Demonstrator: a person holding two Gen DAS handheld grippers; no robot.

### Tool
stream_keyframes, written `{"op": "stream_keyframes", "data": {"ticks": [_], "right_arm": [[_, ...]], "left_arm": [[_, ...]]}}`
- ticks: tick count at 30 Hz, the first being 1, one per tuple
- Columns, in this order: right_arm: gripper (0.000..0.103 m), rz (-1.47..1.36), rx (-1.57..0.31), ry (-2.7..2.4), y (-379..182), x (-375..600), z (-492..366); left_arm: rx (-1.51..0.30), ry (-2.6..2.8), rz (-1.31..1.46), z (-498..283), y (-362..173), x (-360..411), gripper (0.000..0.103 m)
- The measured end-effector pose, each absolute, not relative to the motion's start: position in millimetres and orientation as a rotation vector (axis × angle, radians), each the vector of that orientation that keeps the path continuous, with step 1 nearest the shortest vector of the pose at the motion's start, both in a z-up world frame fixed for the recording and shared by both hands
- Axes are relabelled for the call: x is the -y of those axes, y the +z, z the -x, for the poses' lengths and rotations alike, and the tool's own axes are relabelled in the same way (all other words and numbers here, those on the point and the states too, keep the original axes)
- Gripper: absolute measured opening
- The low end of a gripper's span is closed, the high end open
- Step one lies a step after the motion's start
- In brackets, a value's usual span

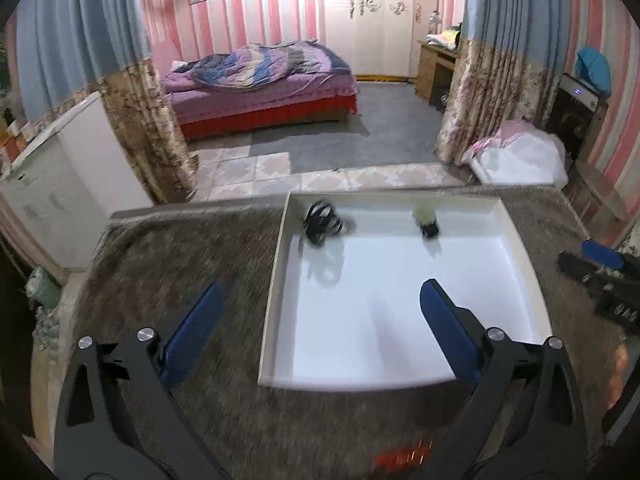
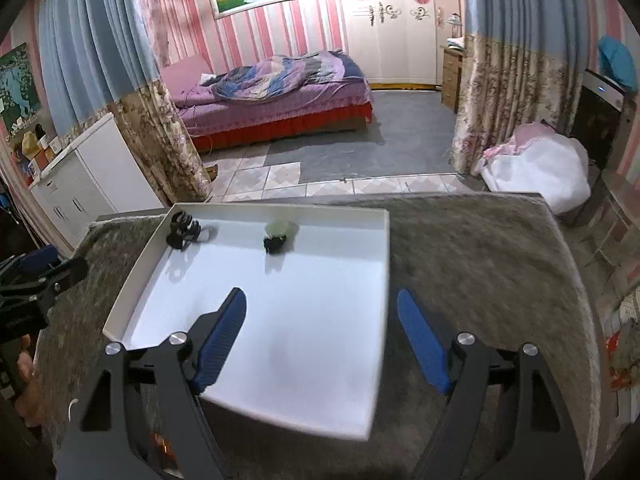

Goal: Organize jewelry
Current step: 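Move both tools back from the tray to the remaining jewelry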

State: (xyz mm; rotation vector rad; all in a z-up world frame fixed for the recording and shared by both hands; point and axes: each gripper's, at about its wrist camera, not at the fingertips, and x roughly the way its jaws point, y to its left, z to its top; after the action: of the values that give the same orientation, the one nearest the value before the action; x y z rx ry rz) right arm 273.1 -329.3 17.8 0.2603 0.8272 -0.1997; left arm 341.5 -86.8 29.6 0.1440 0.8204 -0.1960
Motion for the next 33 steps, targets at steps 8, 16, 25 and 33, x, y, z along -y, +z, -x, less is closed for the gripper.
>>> {"op": "stream_keyframes", "data": {"ticks": [8, 16, 25, 33], "right_arm": [[0.079, -0.204, -0.827, -0.233, 18, 316, -212], [0.079, -0.160, -0.818, -0.276, 4, 300, -164], [0.079, -0.134, -0.844, -0.281, -21, 287, -148], [0.078, -0.138, -0.872, -0.267, -44, 282, -154]], "left_arm": [[-0.843, -0.215, -0.143, -278, 20, 83, 0.098], [-0.846, -0.225, -0.142, -232, 2, 81, 0.099], [-0.906, -0.247, -0.115, -218, -25, 83, 0.099], [-0.933, -0.262, -0.128, -222, -52, 91, 0.098]]}}
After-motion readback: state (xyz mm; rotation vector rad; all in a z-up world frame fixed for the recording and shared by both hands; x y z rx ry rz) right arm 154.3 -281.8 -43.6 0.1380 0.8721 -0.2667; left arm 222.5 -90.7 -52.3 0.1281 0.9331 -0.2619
